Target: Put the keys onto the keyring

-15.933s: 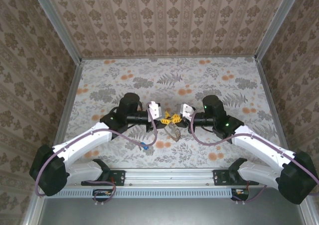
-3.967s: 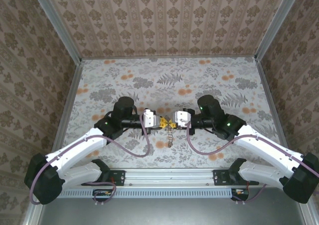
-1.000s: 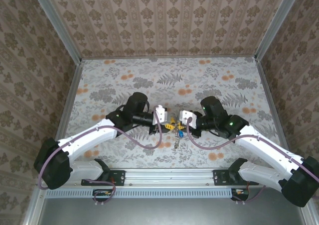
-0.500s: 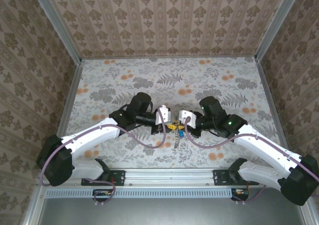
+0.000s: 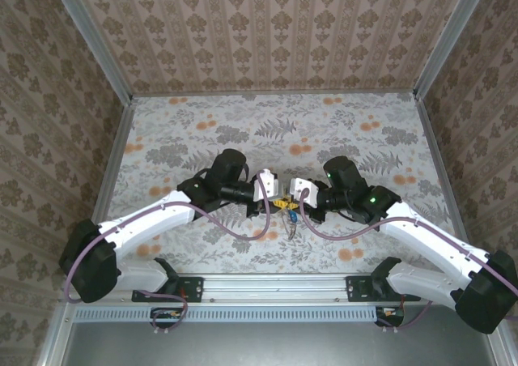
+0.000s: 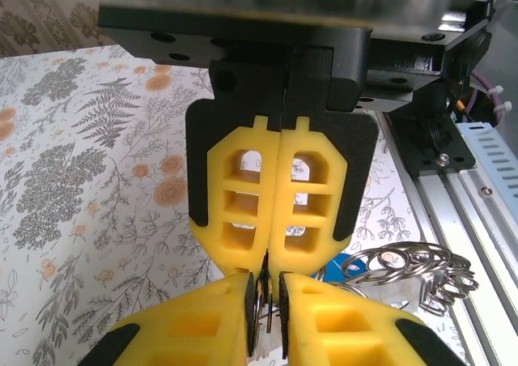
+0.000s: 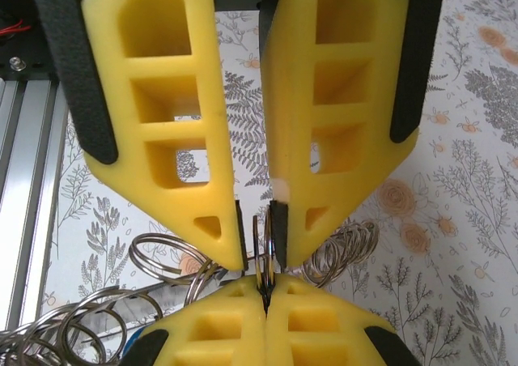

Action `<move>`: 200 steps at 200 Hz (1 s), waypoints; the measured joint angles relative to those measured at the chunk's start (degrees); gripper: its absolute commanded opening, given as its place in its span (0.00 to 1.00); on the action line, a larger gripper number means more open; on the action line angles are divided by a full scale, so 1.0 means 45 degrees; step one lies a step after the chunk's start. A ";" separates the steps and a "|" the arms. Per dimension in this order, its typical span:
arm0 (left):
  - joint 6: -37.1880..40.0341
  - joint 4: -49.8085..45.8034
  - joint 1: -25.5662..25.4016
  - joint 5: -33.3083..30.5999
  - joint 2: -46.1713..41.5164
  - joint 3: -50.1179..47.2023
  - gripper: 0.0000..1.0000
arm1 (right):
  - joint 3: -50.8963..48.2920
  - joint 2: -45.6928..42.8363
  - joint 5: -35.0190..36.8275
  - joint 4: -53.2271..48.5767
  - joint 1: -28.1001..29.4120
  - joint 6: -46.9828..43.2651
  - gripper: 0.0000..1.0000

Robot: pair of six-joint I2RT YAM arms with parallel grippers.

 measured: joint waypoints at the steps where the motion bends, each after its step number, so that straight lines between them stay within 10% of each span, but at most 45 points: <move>1: 0.0000 0.0000 0.0000 0.0000 0.0000 0.0000 0.18 | -0.0005 0.0000 -0.0005 0.0010 0.0000 0.0000 0.00; 114: 0.0369 -0.0291 0.0000 -0.0015 0.0316 0.0165 0.00 | -0.0136 -0.0097 -0.0141 0.0243 -0.0005 0.0316 0.00; 200: 0.0359 0.0962 0.0121 0.1161 -0.0529 -0.0427 0.00 | -0.0573 -0.1700 -0.0568 0.0578 -0.0015 0.0427 0.27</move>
